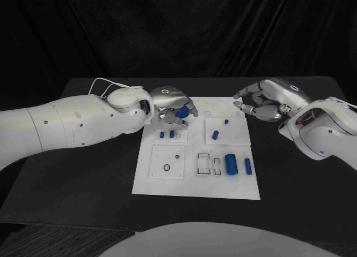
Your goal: Assemble the parts on the task board
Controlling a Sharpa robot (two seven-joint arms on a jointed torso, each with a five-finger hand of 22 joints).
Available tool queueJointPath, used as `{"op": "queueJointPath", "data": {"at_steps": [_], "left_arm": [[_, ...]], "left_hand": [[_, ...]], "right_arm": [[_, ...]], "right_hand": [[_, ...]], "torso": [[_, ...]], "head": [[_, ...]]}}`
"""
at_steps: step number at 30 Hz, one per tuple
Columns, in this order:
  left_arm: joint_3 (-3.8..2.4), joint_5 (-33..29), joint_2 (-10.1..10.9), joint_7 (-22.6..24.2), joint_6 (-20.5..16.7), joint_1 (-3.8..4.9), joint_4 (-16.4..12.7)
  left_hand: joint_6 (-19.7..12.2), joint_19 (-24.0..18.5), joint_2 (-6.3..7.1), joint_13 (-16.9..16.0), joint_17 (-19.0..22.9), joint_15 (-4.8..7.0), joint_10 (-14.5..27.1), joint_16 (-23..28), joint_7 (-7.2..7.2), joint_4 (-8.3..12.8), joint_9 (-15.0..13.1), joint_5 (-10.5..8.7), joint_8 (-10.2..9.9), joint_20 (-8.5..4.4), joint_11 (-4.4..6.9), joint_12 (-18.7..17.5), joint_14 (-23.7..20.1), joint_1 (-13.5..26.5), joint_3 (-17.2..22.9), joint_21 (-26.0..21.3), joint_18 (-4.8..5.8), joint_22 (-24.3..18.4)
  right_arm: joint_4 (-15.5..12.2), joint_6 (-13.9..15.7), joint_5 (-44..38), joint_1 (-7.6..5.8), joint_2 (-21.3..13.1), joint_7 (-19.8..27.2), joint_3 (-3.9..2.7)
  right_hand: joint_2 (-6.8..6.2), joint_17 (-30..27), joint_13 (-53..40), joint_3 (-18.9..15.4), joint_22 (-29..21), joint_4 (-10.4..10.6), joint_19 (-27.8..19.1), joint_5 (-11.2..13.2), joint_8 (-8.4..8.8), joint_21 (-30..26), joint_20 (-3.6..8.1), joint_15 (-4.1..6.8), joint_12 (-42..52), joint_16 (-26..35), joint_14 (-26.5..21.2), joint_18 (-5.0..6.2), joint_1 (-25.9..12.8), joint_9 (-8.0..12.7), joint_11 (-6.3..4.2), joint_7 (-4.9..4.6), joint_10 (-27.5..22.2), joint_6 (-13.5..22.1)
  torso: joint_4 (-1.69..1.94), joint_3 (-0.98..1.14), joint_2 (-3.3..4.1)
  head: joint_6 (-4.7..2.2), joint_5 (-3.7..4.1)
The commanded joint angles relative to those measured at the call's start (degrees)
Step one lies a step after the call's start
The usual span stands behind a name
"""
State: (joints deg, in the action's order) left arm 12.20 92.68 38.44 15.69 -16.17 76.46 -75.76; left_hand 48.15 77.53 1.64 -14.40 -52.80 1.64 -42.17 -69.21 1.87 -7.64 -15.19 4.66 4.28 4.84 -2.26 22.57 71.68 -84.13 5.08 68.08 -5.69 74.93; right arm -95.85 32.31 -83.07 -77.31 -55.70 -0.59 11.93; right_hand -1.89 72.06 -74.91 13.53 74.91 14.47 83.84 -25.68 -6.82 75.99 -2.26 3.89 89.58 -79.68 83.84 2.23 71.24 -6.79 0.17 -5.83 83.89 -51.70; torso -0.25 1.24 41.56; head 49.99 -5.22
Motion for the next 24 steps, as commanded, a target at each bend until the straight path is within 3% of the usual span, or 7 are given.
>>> {"op": "queueJointPath", "data": {"at_steps": [1, 5, 17, 24], "left_arm": [[-0.05, 2.40, -0.20, -0.60, 1.90, -0.23, 0.11], [-0.05, 2.52, -0.37, -1.09, 2.22, -0.41, 0.19], [-0.06, 2.59, -0.59, -1.99, 2.70, -0.58, 0.44], [-0.06, 2.59, -0.90, -2.21, 2.74, -0.64, 1.09]], "left_hand": [[0.52, 0.45, 0.12, 0.16, 0.19, -0.06, -0.32, -0.22, 0.25, 0.00, 0.20, 0.59, 0.21, 0.11, -0.21, 0.31, 0.33, 0.25, 0.26, 0.21, 0.92, 8.83], [1.18, 0.52, 0.04, 0.43, 0.34, -0.08, -0.61, -0.36, 0.74, 0.13, 0.50, 1.49, 0.33, 0.08, -0.15, 0.26, 0.32, 0.10, 0.67, 0.25, 0.93, 8.84], [3.41, 0.76, 0.19, 1.30, 0.56, 0.18, -2.28, -0.90, 1.95, 0.48, 1.23, 4.12, 0.73, -0.04, 0.15, 0.11, 0.43, -0.39, 2.35, 0.53, 0.98, 8.92], [5.16, 0.88, 0.38, 2.39, 0.98, 0.19, -4.58, -1.15, 2.27, 0.50, 1.85, 6.80, 0.81, -0.13, 0.12, -0.51, 0.40, -0.76, 4.75, 0.72, 1.02, 8.96]], "right_arm": [[-0.05, 0.48, -0.02, 0.14, 0.01, 0.52, -0.03], [0.02, 0.38, -0.01, 0.17, 0.03, 0.52, -0.03], [0.18, -0.09, 0.00, 0.42, 0.33, 0.47, -0.03], [0.15, -0.24, 0.00, 0.46, 0.31, 0.42, -0.03]], "right_hand": [[0.05, -0.07, -13.57, 0.20, 10.75, 0.14, 1.95, -0.13, -0.11, -0.28, -0.04, -0.02, -0.18, 0.16, 2.98, 1.04, -0.28, 0.01, -0.06, -0.13, 5.35, -0.41], [-0.02, -0.12, -13.54, 0.32, 10.75, 0.00, 1.96, -0.36, -0.06, -0.28, -0.02, -0.01, -0.20, 0.18, 2.99, 1.04, -0.11, 0.02, -0.06, -0.13, 5.34, -0.44], [-0.06, -0.16, -13.56, 0.40, 10.74, -0.10, 1.95, -0.54, -0.03, -0.29, 0.00, -0.01, -0.19, 0.20, 3.00, 1.04, 0.01, 0.04, -0.06, -0.13, 5.35, -0.45], [-0.09, -0.10, -13.51, 0.49, 10.73, -0.19, 1.94, -0.71, 0.00, -0.34, 0.00, -0.01, -0.21, 0.16, 3.02, 1.04, 0.13, 0.05, -0.05, -0.14, 5.33, -0.46]], "torso": [[-0.10, -0.03, 0.08], [-0.06, -0.07, 0.11], [-0.11, 0.08, -0.01], [0.02, 0.05, 0.08]], "head": [[0.01, -0.10], [0.01, -0.13], [0.01, -0.21], [0.01, 0.00]]}}
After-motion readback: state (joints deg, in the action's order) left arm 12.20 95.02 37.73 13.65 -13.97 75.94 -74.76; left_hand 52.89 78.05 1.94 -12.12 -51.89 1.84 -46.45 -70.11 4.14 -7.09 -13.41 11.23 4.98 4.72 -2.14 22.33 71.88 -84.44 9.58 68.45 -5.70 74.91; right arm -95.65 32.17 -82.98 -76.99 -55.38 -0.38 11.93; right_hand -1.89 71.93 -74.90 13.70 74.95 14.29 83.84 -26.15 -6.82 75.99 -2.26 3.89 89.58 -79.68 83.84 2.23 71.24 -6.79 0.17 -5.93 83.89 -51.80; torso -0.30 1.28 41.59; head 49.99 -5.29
